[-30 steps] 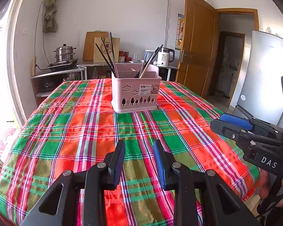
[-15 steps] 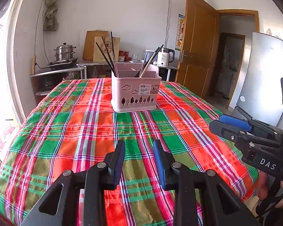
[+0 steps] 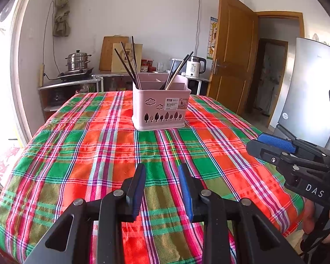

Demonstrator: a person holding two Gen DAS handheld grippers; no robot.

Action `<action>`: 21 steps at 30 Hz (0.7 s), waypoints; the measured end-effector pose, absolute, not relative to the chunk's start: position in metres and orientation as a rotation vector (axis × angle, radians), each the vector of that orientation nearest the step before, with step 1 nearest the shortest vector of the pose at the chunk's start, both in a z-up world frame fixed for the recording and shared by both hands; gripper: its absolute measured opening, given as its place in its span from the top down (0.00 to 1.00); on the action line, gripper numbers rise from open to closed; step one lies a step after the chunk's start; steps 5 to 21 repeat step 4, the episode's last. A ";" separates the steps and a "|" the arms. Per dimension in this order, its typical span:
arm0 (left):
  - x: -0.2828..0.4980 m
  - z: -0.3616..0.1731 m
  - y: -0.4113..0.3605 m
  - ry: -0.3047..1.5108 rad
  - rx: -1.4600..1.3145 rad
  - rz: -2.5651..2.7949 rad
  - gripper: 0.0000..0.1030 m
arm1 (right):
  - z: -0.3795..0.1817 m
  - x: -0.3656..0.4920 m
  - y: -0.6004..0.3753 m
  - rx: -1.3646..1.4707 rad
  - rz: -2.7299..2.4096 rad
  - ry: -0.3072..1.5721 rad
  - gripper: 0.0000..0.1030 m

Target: Organize utensils

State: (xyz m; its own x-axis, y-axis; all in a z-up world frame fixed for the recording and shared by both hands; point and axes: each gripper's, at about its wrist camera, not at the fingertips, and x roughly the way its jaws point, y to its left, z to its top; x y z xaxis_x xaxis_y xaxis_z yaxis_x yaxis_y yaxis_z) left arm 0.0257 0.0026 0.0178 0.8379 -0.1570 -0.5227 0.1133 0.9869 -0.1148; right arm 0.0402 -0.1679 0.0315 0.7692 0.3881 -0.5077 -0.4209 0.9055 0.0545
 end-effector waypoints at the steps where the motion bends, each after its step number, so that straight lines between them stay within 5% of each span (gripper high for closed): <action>1: 0.026 0.017 0.003 0.562 -0.083 -0.143 0.71 | 0.031 0.040 -0.168 -0.064 0.438 0.537 0.61; 21: 0.027 0.016 0.004 0.572 -0.091 -0.146 0.71 | 0.031 0.041 -0.168 -0.064 0.438 0.537 0.61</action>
